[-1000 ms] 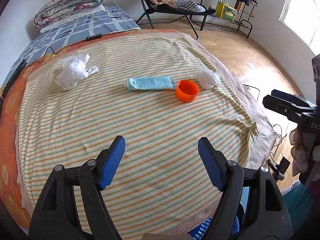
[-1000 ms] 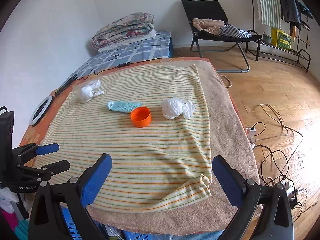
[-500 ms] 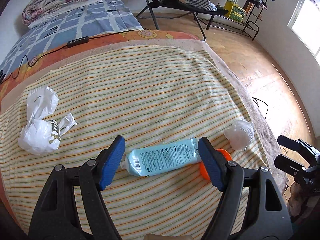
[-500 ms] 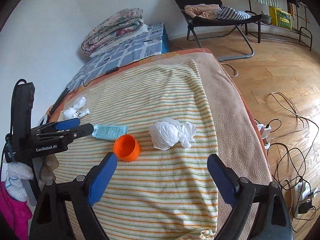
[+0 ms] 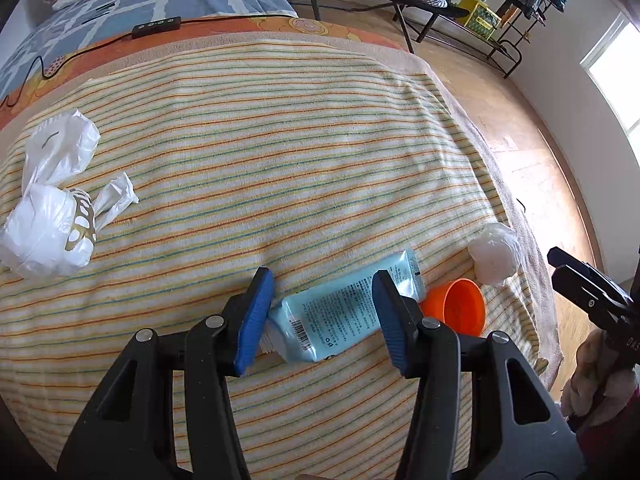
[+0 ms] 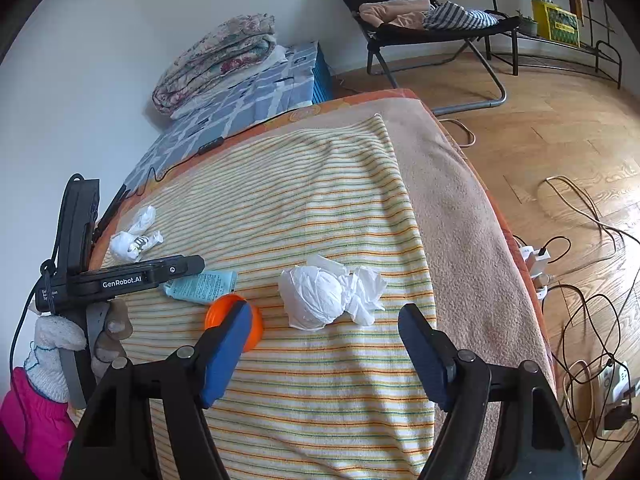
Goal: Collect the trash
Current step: 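Close left tool on blue tube while right tool grasps white tissue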
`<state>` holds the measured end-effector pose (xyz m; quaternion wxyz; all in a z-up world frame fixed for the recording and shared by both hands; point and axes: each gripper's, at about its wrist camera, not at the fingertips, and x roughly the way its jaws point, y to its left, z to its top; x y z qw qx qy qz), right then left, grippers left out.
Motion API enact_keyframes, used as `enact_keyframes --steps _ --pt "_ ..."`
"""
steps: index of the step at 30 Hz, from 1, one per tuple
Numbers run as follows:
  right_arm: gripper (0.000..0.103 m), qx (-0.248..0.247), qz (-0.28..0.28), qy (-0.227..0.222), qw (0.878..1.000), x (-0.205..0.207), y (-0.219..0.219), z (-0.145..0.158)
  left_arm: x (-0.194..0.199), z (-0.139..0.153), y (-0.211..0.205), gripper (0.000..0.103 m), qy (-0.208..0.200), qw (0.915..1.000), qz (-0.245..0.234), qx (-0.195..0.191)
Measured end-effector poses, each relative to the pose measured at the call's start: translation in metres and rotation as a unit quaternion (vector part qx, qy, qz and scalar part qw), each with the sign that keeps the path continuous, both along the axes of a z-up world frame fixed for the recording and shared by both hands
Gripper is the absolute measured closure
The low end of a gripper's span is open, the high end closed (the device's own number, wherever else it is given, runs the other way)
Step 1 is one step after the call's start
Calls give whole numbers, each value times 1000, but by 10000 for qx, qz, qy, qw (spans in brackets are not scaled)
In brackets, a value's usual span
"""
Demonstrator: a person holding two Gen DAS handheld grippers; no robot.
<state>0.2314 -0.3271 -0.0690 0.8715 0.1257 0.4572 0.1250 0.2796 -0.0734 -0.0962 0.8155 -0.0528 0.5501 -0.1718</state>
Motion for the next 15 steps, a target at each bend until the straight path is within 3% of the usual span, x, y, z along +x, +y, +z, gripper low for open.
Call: enact_keyframes --steps 5,7,9,12,15 --pt "26 40 -11 -68 10000 3 2 2 -37 1 -8 50 63 9993 -333 146" --pt "26 34 -19 -83 10000 4 2 3 -45 1 -15 48 -30 9980 -464 420" --pt "26 21 -32 -89 10000 7 3 2 -52 1 -24 36 -198 9948 -655 753" --pt "26 -61 -60 -91 9999 12 5 -1 -54 -1 -39 35 -495 9860 -822 1364" --pt "24 -188 -64 -18 9998 18 7 -7 -52 -5 -47 35 -687 9804 -901 1610"
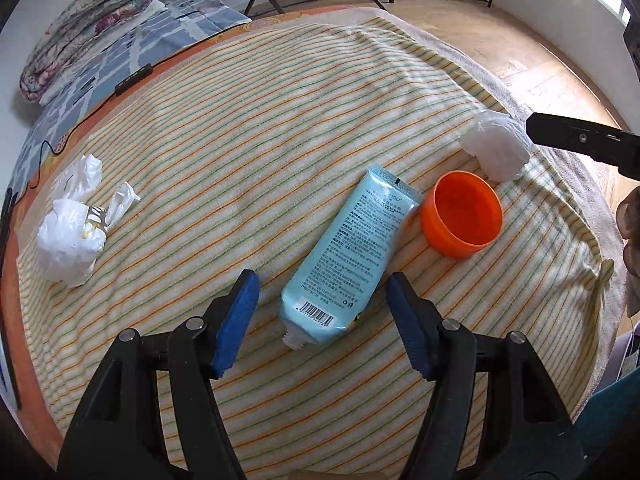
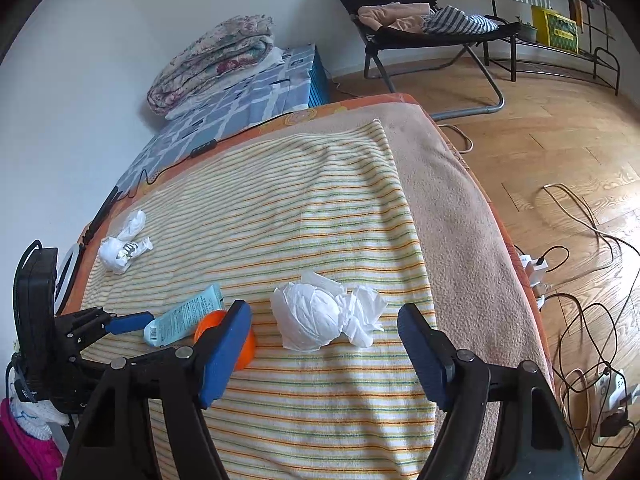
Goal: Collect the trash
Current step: 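Close left tool on blue tube while right tool grasps white tissue, then lift blue tube with left tool while right tool carries tissue to basket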
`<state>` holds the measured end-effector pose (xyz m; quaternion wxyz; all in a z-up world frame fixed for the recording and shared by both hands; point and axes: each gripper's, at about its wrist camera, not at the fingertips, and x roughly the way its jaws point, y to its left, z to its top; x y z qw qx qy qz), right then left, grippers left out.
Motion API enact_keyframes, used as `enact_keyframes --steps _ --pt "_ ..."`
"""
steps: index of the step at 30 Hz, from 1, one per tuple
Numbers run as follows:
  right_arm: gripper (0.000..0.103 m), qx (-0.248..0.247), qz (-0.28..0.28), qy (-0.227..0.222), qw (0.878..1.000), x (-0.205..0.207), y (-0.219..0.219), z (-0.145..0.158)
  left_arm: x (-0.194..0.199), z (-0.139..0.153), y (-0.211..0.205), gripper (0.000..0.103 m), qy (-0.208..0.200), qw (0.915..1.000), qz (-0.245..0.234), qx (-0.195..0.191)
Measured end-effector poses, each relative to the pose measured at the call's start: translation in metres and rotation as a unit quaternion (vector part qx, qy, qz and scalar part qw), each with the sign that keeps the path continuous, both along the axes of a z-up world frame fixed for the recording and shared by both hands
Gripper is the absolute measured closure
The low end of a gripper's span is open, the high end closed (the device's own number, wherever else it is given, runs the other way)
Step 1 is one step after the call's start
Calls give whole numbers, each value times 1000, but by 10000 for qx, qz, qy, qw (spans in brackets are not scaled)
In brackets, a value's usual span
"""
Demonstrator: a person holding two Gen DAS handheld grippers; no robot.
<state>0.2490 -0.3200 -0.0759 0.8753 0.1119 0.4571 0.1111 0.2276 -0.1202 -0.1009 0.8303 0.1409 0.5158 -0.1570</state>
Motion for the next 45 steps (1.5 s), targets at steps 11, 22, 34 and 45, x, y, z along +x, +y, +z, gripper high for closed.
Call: enact_keyframes --steps 11,22,34,45 --pt "23 -232 24 186 9996 15 13 -24 6 4 3 66 -212 9992 280 -203" --pt "66 -441 238 53 9987 11 26 -24 -5 13 28 67 -314 9963 681 -427" --pt "70 -663 386 -561 9955 -21 38 20 -51 46 45 67 -583 9941 767 -501" --pt "70 -725 856 -826 9902 -85 68 57 -128 73 65 67 -718 9921 838 -603"
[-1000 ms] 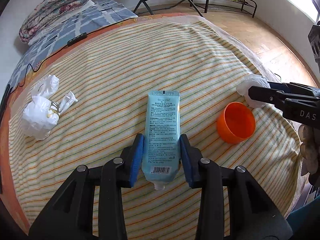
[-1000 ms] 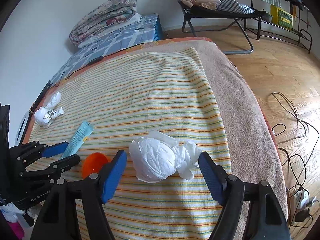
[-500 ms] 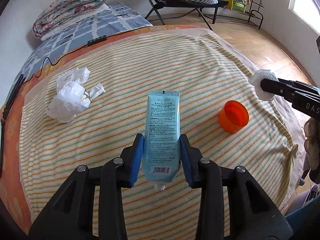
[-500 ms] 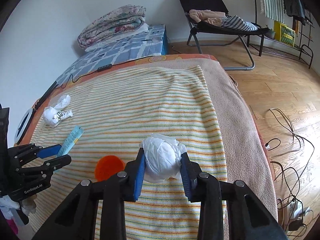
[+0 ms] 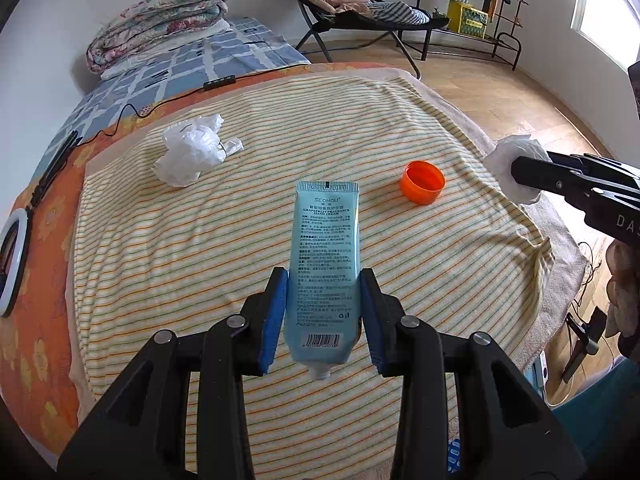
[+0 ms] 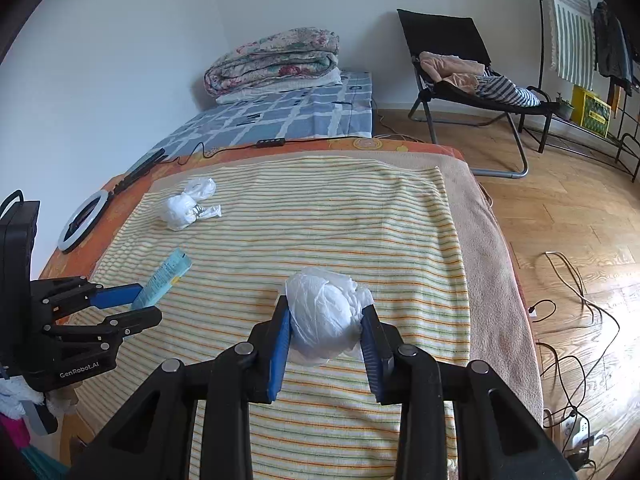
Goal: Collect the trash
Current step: 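Lift blue tube with left tool while right tool carries tissue to basket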
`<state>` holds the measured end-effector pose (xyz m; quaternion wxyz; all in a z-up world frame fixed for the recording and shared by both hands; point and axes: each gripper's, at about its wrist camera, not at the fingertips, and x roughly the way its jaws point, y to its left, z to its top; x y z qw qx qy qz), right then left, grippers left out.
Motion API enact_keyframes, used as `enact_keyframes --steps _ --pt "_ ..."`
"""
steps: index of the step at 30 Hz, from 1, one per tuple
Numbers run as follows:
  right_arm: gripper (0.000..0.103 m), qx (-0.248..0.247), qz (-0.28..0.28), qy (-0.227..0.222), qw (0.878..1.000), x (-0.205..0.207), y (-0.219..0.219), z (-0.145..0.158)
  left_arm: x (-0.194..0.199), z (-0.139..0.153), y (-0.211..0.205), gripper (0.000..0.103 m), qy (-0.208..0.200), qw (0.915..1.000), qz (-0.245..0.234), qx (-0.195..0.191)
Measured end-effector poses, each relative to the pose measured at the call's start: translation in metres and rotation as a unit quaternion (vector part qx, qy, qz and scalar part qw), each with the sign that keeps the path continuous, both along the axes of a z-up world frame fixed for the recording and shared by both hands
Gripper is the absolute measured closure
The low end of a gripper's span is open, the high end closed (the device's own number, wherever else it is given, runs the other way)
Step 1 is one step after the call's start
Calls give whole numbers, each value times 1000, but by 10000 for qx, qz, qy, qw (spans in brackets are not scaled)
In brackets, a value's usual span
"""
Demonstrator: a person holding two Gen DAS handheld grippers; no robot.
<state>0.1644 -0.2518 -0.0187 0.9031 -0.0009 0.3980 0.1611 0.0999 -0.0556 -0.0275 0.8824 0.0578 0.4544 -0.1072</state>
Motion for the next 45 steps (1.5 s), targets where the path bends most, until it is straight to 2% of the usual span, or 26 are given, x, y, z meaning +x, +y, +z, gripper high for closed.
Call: enact_keyframes --steps 6,13,18,31,45 --pt "70 60 360 -19 9993 -46 17 7 -43 12 12 67 -95 9999 85 -100" --pt "70 118 660 95 9977 -97 33 2 -92 14 24 67 -150 9993 212 -282" --pt "70 145 755 226 9968 -124 37 -7 -125 2 19 67 -73 9995 150 -276" --pt "70 -216 1032 441 9934 -187 42 -39 -186 -45 14 67 383 9983 113 -416" --pt "70 -375 1217 733 9892 -233 48 -72 -223 -82 5 67 758 9964 49 -380"
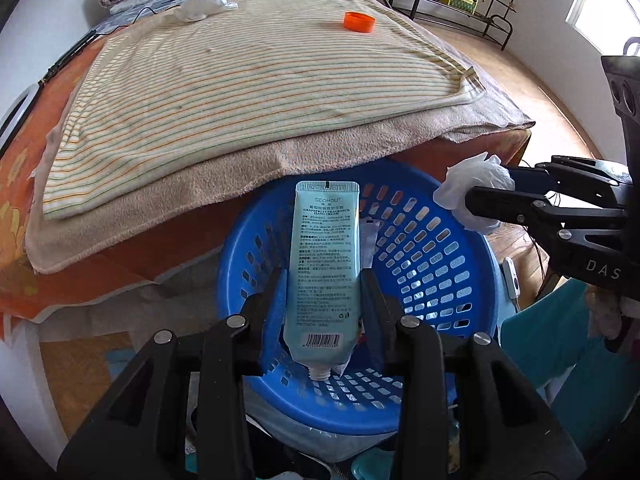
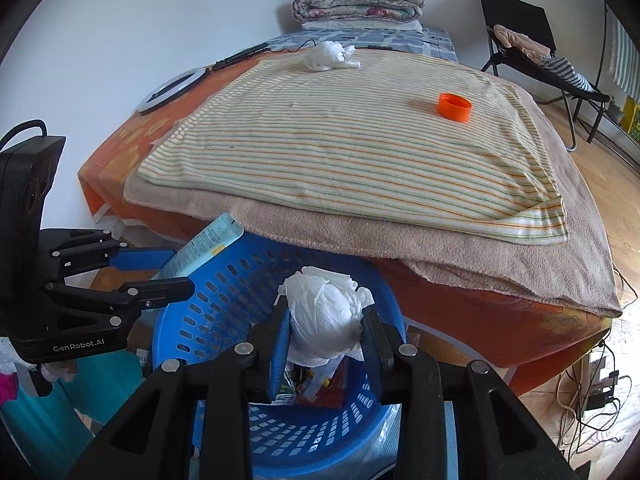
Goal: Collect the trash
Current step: 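Lift blue tube with left tool while right tool carries tissue to basket, then open left tool over basket while right tool drops tissue into it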
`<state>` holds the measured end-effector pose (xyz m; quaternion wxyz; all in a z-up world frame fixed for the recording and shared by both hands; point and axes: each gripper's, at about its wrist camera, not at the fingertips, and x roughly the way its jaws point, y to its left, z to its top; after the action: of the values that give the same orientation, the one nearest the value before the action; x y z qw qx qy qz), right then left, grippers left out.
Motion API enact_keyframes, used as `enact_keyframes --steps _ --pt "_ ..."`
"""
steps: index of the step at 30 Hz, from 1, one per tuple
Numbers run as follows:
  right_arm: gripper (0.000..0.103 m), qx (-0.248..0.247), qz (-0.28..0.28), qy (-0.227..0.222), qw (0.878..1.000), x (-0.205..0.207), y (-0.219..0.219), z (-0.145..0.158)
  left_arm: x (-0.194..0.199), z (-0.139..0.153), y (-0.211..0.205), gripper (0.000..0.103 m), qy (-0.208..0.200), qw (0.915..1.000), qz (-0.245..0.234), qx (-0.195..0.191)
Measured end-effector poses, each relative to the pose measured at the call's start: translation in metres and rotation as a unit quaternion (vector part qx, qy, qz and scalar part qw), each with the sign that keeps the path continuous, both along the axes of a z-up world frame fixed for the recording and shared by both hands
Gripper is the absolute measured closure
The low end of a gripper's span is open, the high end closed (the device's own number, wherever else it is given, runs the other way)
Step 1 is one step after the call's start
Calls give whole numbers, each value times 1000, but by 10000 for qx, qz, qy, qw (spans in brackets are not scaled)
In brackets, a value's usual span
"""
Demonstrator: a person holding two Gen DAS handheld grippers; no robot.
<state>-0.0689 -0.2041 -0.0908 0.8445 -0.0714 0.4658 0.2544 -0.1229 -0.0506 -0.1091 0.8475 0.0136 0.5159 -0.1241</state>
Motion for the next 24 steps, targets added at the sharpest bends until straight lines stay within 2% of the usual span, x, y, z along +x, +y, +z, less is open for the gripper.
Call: enact_keyframes --steps 10,24 --pt "70 -65 57 231 9997 -11 5 -19 -2 -17 -8 67 232 9996 -98 89" --pt "67 -140 84 429 9989 -11 8 -36 2 -32 -7 67 468 9988 6 114"
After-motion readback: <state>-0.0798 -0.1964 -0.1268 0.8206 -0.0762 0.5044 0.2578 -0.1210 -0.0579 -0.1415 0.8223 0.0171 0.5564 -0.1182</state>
